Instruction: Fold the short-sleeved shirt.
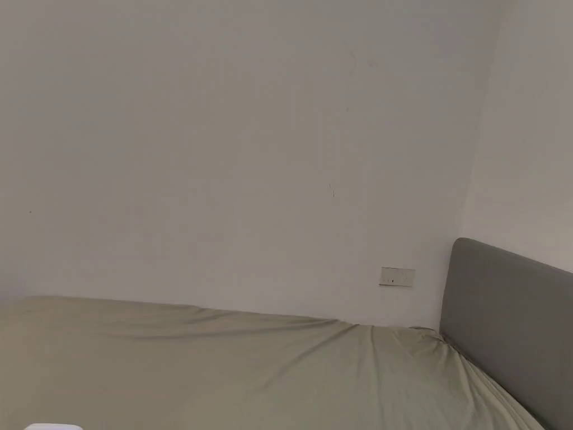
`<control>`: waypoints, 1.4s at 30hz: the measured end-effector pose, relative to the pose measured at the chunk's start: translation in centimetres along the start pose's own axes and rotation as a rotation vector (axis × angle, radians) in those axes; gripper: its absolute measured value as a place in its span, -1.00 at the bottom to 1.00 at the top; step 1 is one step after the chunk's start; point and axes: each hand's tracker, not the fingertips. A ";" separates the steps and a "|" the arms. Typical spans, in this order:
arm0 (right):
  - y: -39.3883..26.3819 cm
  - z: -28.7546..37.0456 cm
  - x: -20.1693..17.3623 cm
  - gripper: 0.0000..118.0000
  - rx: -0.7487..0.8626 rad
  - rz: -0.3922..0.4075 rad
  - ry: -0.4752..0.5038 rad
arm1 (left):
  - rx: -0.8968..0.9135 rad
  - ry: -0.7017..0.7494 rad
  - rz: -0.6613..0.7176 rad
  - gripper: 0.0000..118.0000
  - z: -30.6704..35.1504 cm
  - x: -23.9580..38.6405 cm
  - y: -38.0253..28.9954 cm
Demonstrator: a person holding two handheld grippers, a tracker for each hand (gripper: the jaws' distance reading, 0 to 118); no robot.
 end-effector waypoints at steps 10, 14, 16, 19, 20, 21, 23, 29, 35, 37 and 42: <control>0.2 1.0 0.4 1.00 -0.014 -0.007 0.007 | -0.075 0.229 -0.068 1.00 -1.3 1.2 0.1; 0.3 1.2 0.4 1.00 -0.012 0.010 -0.007 | -0.086 0.177 -0.045 1.00 -0.9 1.1 0.0; 0.4 1.3 0.4 1.00 -0.009 0.014 -0.014 | -0.084 0.186 -0.058 1.00 -1.0 1.4 -0.2; 0.5 1.4 0.5 1.00 -0.005 0.010 -0.019 | -0.068 0.215 -0.084 1.00 -1.0 1.7 -0.3; 0.5 1.4 0.5 1.00 -0.006 0.008 -0.019 | -0.064 0.217 -0.086 1.00 -0.9 1.7 -0.3; 0.5 1.5 0.4 1.00 -0.008 0.008 -0.016 | -0.062 0.217 -0.086 1.00 -0.9 1.7 -0.2; 0.5 1.3 0.4 1.00 -0.018 0.012 -0.010 | -0.056 0.217 -0.084 1.00 -0.8 1.7 -0.2; 0.4 1.3 -0.1 1.00 -0.020 0.029 -0.010 | -0.058 0.223 -0.094 1.00 -0.9 1.9 -0.3; 0.5 1.0 -0.2 1.00 -0.027 0.029 -0.014 | -0.026 0.329 -0.104 1.00 -1.3 2.3 -0.5; 0.5 1.1 -0.2 1.00 -0.028 0.032 -0.014 | 0.013 0.403 -0.125 1.00 -1.7 2.7 -0.9; 0.4 0.8 -0.1 1.00 -0.035 0.035 -0.013 | -0.043 0.308 -0.084 1.00 -1.1 2.3 0.1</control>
